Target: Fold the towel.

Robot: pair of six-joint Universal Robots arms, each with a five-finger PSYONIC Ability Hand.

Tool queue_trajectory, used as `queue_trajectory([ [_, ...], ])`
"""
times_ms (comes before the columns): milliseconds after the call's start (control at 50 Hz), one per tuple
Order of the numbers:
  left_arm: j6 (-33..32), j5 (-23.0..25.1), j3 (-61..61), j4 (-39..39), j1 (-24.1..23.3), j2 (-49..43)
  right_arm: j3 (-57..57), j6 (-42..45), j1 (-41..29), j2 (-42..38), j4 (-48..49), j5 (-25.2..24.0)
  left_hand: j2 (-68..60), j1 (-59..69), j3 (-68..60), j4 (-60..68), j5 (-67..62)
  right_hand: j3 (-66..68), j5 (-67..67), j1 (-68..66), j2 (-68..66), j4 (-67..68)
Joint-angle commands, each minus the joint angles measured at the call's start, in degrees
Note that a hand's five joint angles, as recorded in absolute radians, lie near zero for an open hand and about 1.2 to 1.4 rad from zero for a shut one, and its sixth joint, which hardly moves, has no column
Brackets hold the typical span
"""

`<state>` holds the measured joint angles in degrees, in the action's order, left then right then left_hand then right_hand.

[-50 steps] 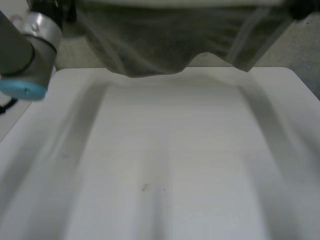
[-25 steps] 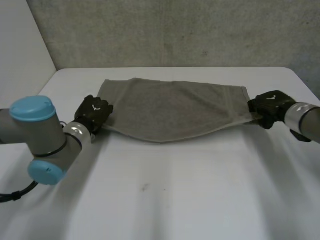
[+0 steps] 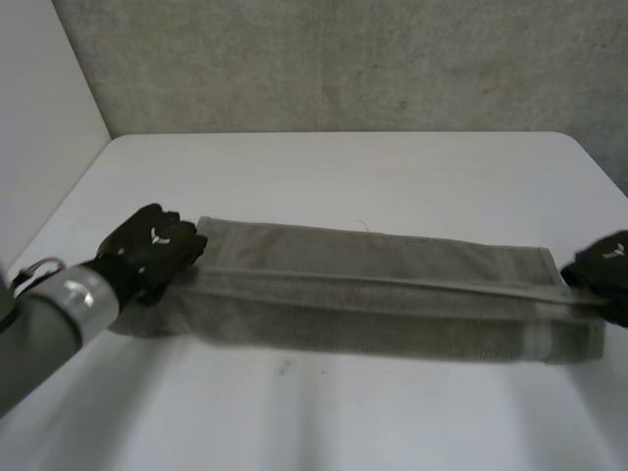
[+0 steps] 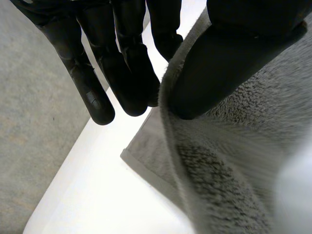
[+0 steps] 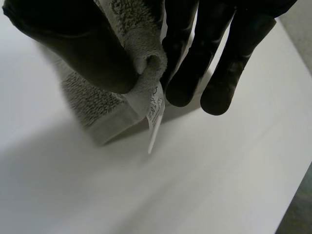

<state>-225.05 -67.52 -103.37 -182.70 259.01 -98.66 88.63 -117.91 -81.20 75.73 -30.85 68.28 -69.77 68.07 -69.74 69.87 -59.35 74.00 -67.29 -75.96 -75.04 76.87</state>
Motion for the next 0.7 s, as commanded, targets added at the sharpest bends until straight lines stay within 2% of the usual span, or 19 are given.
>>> queue_trajectory([
  [20, -0.83, -4.64, 18.82, -0.02, -3.95, -18.76, -13.49, -9.98, -7.48, -14.47, 3.34, 2.39, -10.23, 11.93, -10.26, 10.13, -10.65, 6.00, -2.71, -4.04, -4.96, 3.13],
  [120, -0.74, -5.60, 34.95, 0.24, -6.06, -31.92, -25.41, -15.24, -10.28, -25.52, 6.58, 7.74, -10.23, 11.93, -10.26, 10.13, -10.65, 6.00, -2.71, -4.04, -4.96, 3.13],
  [240, -0.83, -7.01, 46.68, 0.77, -8.61, -41.18, -32.03, -17.53, -12.05, -31.17, 10.02, 10.12, -10.23, 11.93, -10.26, 10.13, -10.65, 6.00, -2.71, -4.04, -4.96, 3.13],
  [280, -0.83, -8.85, 53.76, 2.78, -8.96, -46.51, -35.70, -19.20, -12.75, -34.05, 11.86, 11.35, -10.23, 11.93, -10.26, 10.13, -10.65, 6.00, -2.71, -4.04, -4.96, 3.13],
  [340, -0.83, -9.56, 57.23, 4.20, -8.96, -49.00, -37.39, -19.82, -13.28, -35.39, 12.57, 11.88, -10.23, 11.93, -10.26, 10.13, -10.65, 6.00, -2.71, -4.04, -4.96, 3.13],
  [380, -0.83, -10.52, 63.61, 7.44, -9.05, -53.20, -40.63, -20.00, -14.33, -37.66, 13.01, 12.84, -10.23, 11.93, -10.26, 10.13, -10.65, 6.00, -2.71, -4.04, -4.96, 3.13],
  [480, -0.91, -11.14, 69.26, 10.35, -9.14, -56.55, -44.33, -19.73, -14.60, -40.48, 12.49, 14.60, -10.23, 11.93, -10.26, 10.13, -10.65, 6.00, -2.71, -4.04, -4.96, 3.13],
  [700, -0.91, -11.14, 72.34, 10.26, -9.22, -57.61, -45.21, -19.56, -14.69, -41.27, 12.48, 15.57, -10.23, 11.93, -10.26, 10.13, -10.65, 6.00, -2.71, -4.04, -4.96, 3.13],
])
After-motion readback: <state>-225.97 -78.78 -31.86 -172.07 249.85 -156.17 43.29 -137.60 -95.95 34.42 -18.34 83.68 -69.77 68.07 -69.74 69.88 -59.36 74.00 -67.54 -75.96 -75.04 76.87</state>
